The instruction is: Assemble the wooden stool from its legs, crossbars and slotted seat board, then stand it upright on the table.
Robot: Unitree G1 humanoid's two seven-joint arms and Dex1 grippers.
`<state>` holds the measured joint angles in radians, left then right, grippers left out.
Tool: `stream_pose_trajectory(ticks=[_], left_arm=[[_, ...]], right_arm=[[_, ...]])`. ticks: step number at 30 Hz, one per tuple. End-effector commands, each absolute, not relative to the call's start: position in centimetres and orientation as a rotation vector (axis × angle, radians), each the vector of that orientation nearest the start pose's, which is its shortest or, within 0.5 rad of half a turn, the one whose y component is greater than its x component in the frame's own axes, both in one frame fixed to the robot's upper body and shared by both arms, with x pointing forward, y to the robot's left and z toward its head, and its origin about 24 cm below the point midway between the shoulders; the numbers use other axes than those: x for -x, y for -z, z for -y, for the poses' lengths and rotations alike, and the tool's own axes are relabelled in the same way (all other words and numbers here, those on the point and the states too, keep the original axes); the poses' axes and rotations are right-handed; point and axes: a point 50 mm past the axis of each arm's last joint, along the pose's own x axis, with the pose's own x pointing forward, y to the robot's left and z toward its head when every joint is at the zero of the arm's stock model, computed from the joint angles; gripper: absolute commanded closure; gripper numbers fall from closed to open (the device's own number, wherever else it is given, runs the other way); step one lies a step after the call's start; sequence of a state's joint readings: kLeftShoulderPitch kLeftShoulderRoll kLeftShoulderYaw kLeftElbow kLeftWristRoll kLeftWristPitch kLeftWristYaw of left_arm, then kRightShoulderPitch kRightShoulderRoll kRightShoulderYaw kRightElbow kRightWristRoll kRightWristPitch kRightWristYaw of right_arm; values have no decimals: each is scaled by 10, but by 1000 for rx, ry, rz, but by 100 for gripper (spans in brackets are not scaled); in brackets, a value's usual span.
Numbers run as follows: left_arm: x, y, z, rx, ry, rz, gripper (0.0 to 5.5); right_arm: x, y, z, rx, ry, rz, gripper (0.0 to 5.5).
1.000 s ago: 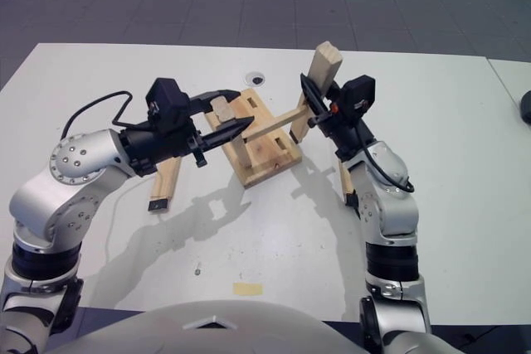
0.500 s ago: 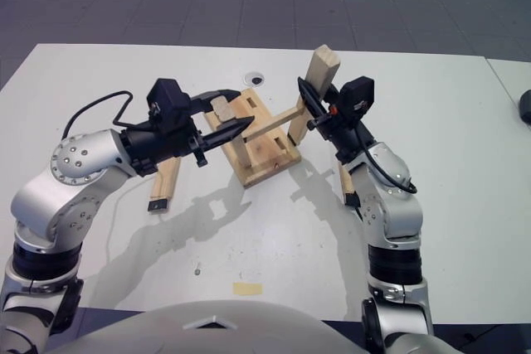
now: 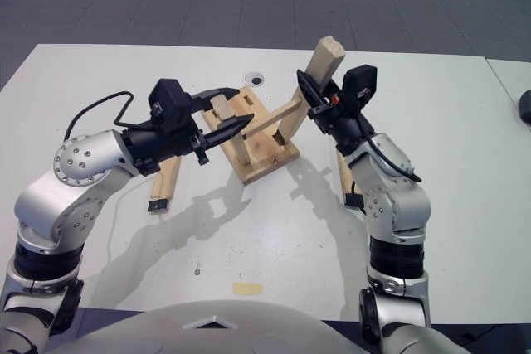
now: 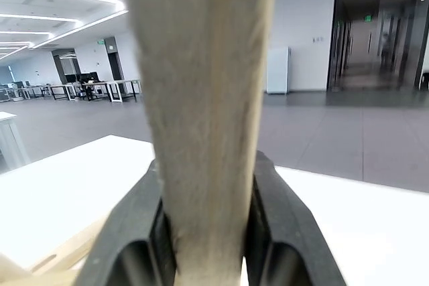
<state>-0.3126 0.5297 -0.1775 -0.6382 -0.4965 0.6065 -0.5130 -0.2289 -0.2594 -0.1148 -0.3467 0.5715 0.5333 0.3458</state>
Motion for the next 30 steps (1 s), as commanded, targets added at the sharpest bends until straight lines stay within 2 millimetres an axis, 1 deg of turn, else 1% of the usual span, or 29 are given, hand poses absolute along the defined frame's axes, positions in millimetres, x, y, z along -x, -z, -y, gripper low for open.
stream_pose_trajectory(ticks=[1, 4, 7, 9, 13, 15, 16, 17, 18, 21, 23, 27, 28, 30], left_arm=[[-235, -151, -108, -253, 1004, -69, 346], [-236, -151, -108, -256, 1004, -70, 346], [-237, -151, -108, -261, 999, -68, 346], [-238, -151, -108, -263, 998, -66, 346], [-238, -150, -107, -267, 993, -62, 346], [-238, -150, -107, -273, 989, -63, 346], [-238, -150, -108, -274, 986, -63, 346], [-237, -151, -108, -273, 983, -60, 346], [-238, -152, -109, -269, 977, -55, 346], [-239, -158, -112, -247, 957, -32, 346], [-240, -163, -115, -243, 943, -20, 346], [-241, -167, -120, -246, 923, -10, 346], [-241, -168, -120, -246, 924, -9, 308], [-243, -168, -121, -242, 918, -10, 279]], right_arm=[[-271, -129, 142, -369, -636, -101, 449], [-274, -125, 144, -315, -652, -226, 449], [-279, -115, 147, -245, -610, -353, 449], [-279, -100, 147, -229, -572, -443, 449], [-270, -64, 146, -218, -509, -598, 449], [-267, -53, 147, -191, -481, -637, 449], [-267, -52, 148, -173, -477, -638, 449], [-268, -53, 147, -159, -483, -622, 449], [-271, -59, 145, -173, -492, -584, 449], [-284, -86, 143, -215, -522, -404, 449], [-292, -102, 145, -217, -525, -302, 449], [-299, -126, 142, -226, -564, -174, 449], [-300, -131, 142, -227, -565, -149, 410], [-302, -138, 141, -244, -554, -107, 381]])
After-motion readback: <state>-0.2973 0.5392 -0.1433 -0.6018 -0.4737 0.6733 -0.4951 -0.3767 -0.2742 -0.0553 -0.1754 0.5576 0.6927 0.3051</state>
